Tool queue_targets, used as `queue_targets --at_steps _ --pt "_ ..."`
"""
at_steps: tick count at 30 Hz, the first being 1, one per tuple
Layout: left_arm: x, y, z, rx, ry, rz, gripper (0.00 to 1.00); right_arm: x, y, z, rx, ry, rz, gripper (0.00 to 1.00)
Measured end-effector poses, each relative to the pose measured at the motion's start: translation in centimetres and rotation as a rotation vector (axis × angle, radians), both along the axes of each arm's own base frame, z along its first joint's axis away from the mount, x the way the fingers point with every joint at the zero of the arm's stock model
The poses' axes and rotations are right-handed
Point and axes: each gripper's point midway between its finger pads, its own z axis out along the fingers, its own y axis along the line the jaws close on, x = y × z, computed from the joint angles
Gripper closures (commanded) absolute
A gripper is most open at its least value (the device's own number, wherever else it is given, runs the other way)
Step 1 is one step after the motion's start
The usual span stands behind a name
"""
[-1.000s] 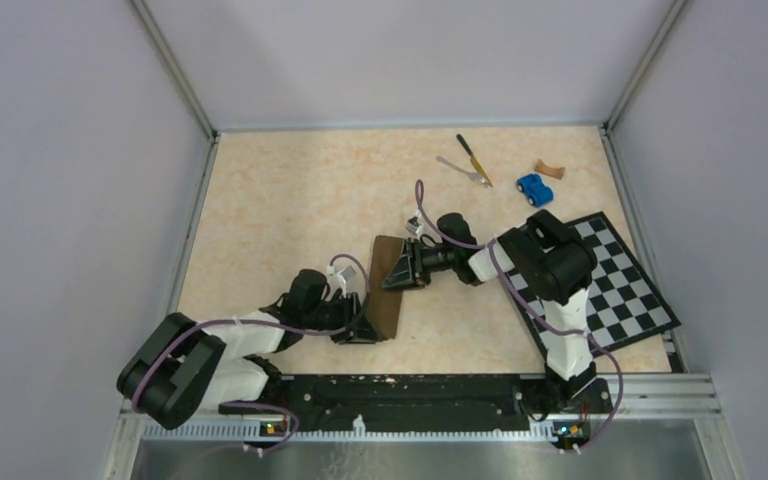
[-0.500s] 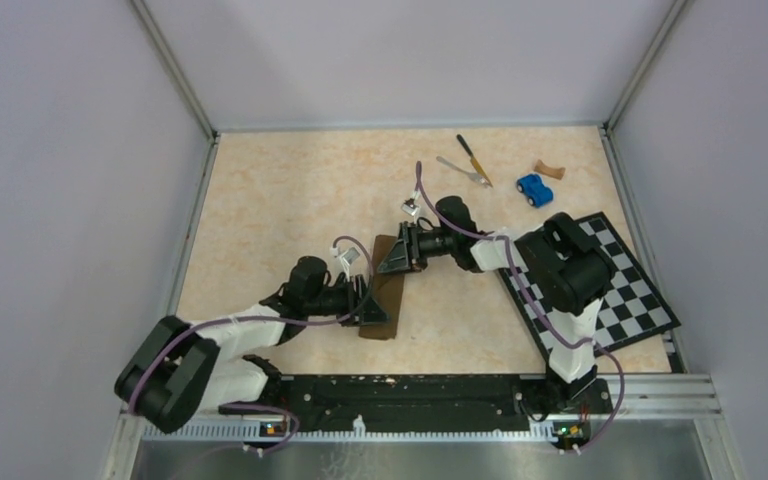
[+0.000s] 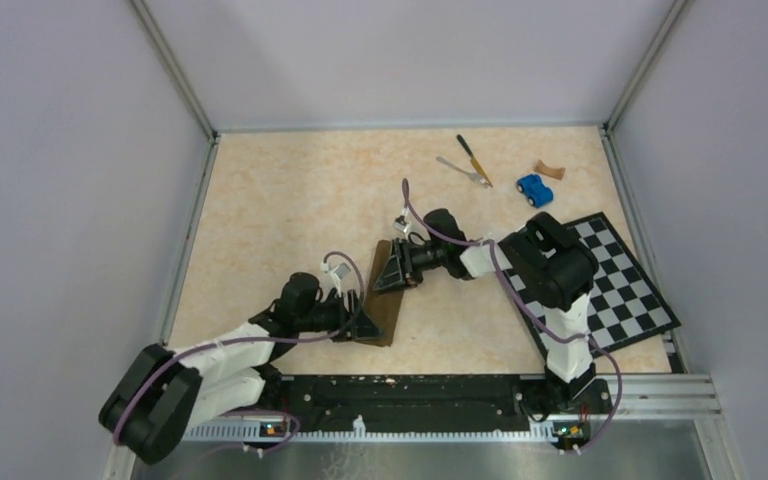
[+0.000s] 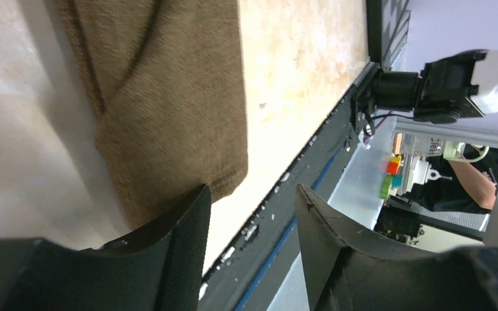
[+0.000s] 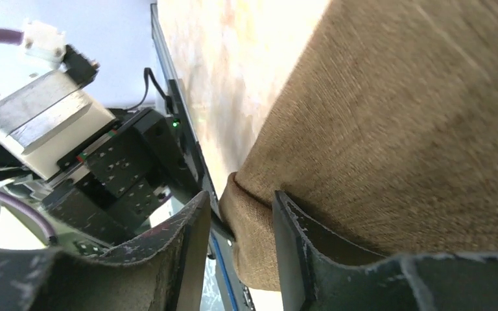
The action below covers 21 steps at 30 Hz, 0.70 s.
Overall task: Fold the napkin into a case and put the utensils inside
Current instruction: Smooth out the smaller rectangle-folded napkin at the center of the board.
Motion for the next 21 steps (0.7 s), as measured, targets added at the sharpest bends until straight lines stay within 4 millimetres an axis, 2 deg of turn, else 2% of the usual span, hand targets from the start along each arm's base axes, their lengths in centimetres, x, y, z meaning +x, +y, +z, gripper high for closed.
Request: queue_targets --at_steps 2,4,7,10,14,18,21 --pt "-0.3 0.3 1.0 0.000 -0.020 0.004 0.37 0.3 0.1 0.6 -0.014 -0.016 0.009 0.58" --pt "-0.3 0.4 2.3 -0.006 -0.044 0.007 0.34 1.6 0.4 1.8 -0.019 -0.063 0.010 0.57" --pt "0.2 0.4 5.2 -0.019 -0.099 0.015 0.31 3.8 0.7 3.7 -0.007 -0.139 0.004 0.58" --pt "1.1 0.4 8.2 -0.028 -0.164 0.038 0.29 6.0 0.4 4.4 -0.012 -0.187 -0.021 0.58" --pt "2.0 0.8 10.8 -0.034 -0.249 0.082 0.28 7.5 0.1 3.1 -0.033 -0.206 -0.039 0.58" --pt "2.0 1.3 10.8 -0.025 -0.260 0.110 0.27 7.5 0.4 -0.8 -0.056 -0.141 -0.031 0.60" --pt "1.8 1.4 9.7 -0.020 -0.226 0.119 0.27 7.9 1.2 -0.6 -0.009 -0.131 -0.016 0.60"
